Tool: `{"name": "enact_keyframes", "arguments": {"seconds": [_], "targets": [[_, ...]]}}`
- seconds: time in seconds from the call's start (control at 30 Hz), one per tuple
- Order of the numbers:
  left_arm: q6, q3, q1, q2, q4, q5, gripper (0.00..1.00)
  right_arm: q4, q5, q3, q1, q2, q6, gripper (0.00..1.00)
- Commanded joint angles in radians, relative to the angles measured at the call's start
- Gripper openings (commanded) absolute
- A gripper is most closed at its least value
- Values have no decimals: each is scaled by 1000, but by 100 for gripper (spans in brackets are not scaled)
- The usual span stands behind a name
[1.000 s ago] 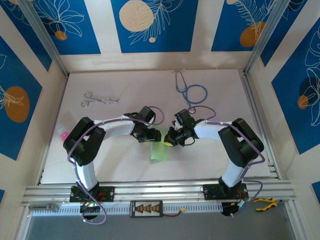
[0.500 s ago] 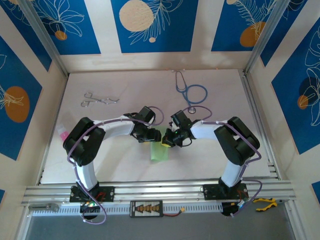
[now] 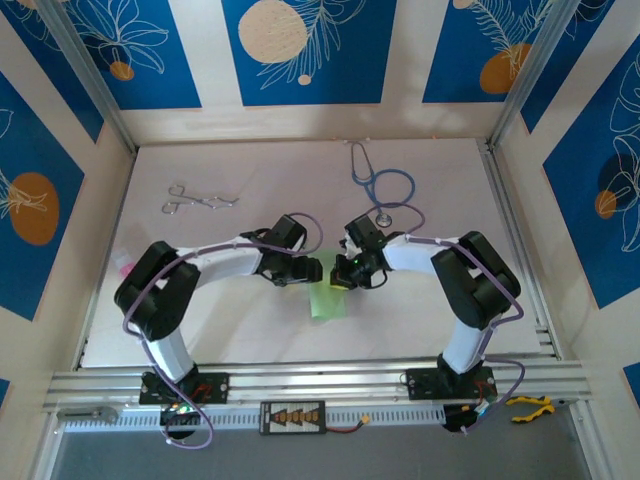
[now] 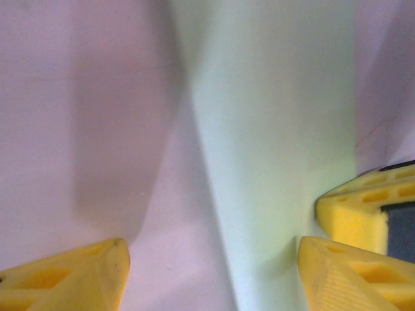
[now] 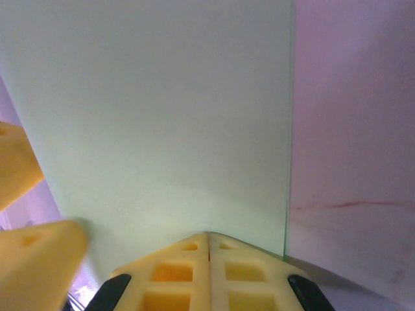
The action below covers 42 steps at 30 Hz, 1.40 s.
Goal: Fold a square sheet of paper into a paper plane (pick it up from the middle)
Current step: Hold the square sheet of paper at the center of the table, then first fold the square sheet of paper in half at the center of the table.
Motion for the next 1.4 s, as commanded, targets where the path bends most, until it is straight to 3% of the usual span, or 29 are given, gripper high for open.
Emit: {"name": "enact_keyframes", "arguments": {"seconds": [0.0, 0.07, 0.1, 0.23, 0.4, 0.5, 1.2, 1.37], "targets": [[-21, -31, 13, -80, 7, -53, 69, -109, 64, 1, -25, 38, -72, 0], [-25, -50, 19, -109, 49, -21, 62, -122, 67, 13, -29, 44, -93, 0], [-26, -60, 23, -118, 83, 11, 54, -137, 75, 21, -30, 50, -99, 0], [-59, -101, 32, -109, 261, 183, 34, -160, 95, 40, -34, 60, -112, 0], [-138, -126, 31, -33, 470, 345, 15, -158, 94, 41, -37, 60, -104, 0], [-181, -144, 32, 8, 547, 376, 9, -154, 96, 34, -37, 59, -97, 0], [-75, -257, 33, 102, 465, 258, 4, -152, 113, -3, -34, 53, -72, 0], [-68, -233, 35, 61, 421, 256, 5, -147, 115, -9, -31, 44, -61, 0]]}}
